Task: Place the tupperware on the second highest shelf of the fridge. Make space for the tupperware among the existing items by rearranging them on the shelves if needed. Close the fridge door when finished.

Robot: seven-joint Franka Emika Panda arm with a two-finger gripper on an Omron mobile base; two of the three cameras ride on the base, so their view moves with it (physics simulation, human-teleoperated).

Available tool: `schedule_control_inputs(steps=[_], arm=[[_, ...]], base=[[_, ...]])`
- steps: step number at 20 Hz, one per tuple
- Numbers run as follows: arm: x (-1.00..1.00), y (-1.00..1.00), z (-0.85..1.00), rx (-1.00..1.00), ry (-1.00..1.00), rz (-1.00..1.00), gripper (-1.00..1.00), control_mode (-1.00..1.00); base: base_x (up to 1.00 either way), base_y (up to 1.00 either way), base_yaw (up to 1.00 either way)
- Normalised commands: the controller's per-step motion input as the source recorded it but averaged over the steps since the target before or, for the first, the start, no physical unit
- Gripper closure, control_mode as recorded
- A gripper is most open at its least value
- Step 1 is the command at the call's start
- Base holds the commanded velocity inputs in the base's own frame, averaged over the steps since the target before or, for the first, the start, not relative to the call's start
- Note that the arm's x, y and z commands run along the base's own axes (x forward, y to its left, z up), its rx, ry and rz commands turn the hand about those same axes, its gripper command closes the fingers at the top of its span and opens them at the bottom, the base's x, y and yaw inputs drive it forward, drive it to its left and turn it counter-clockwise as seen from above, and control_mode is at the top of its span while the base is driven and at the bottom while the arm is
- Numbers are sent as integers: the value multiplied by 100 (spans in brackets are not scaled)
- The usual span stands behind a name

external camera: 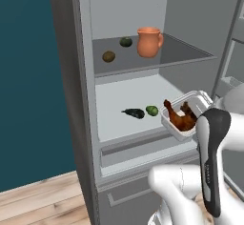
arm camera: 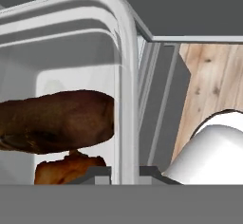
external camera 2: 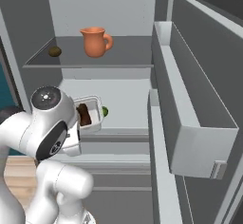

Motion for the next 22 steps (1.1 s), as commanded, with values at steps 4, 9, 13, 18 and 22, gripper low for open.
schedule_control_inputs(steps=[4,9,13,18,22], arm=[[33,-14,-23,0,-6,-8,100,-100],[49,-3,-12,0,0,-8,100,-100],[41,-11,-9,0,0,-3,100,-100],[24,-25,-29,0,-2,-9,100,-100],[28,-28,-22,3,-4,-17,100,-100]], base=[[0,0,0],[0,0,0],[0,0,0],[0,0,0],[0,0,0]])
